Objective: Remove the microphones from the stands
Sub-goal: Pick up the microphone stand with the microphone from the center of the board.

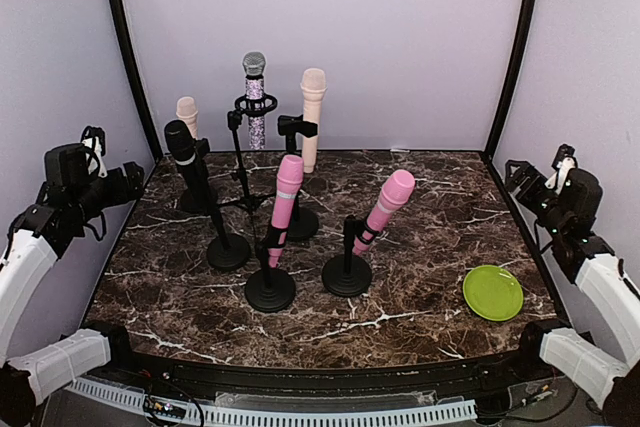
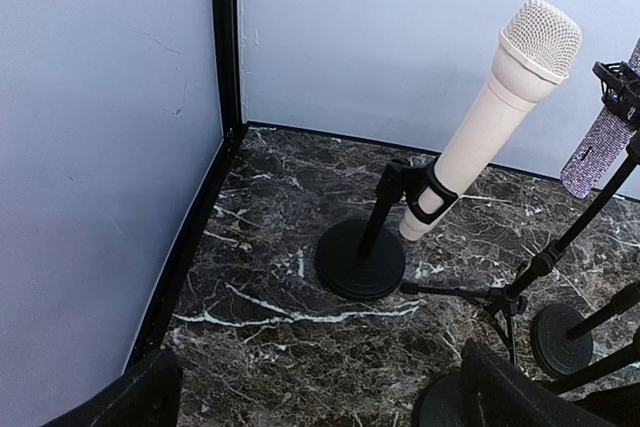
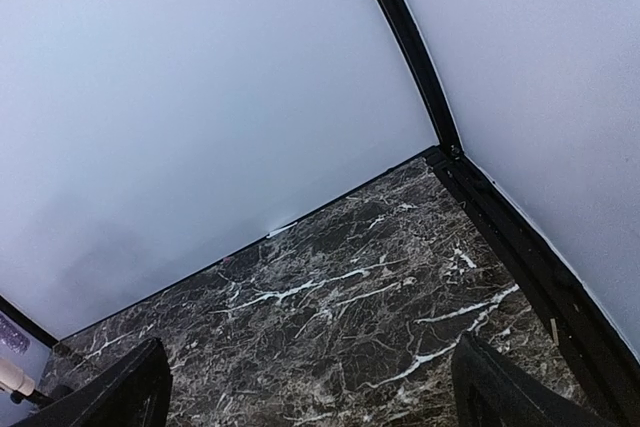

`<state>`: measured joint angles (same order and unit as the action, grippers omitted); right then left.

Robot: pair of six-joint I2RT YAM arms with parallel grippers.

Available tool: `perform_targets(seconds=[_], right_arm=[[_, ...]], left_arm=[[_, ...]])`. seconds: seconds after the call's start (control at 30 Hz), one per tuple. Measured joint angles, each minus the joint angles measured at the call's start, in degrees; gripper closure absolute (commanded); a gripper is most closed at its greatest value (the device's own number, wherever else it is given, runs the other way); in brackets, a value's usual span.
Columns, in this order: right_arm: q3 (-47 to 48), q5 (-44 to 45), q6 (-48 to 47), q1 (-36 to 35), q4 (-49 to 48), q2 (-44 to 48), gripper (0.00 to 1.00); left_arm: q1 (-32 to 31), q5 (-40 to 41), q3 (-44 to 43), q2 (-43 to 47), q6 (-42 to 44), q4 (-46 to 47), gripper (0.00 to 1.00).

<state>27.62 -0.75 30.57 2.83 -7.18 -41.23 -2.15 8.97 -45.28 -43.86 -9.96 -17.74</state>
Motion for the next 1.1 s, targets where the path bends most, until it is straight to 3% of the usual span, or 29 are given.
perform_targets(seconds=[0.23,0.47,0.73,0.9,1.1], right_arm=[[4.4,-2.8,-0.1,0.0,5.4,2.6,0.01],[22.6,-5.6,0.3,0.0,21.2,-3.0,0.01],[29.0,-19.0,3.3,-2.2,26.4,-8.0,0.01],[26.0,-24.8,0.7,-10.7,22.1,-5.7,0.01],[28.9,-22.3,-1.6,-25.9,21.3,-6.3,0.02]], left_arm=[[0.0,-0.2,0.0,-1.4,-1.7,0.2,0.01],[0.0,1.0,11.0,4.8,1.9,8.6,0.01],[0.0,2.5,13.4,1.9,3.1,5.3,0.01],[0.0,-2.3,9.9,1.9,1.9,4.4,0.01],[0.0,-6.6,8.9,2.2,-0.2,4.3,0.01]])
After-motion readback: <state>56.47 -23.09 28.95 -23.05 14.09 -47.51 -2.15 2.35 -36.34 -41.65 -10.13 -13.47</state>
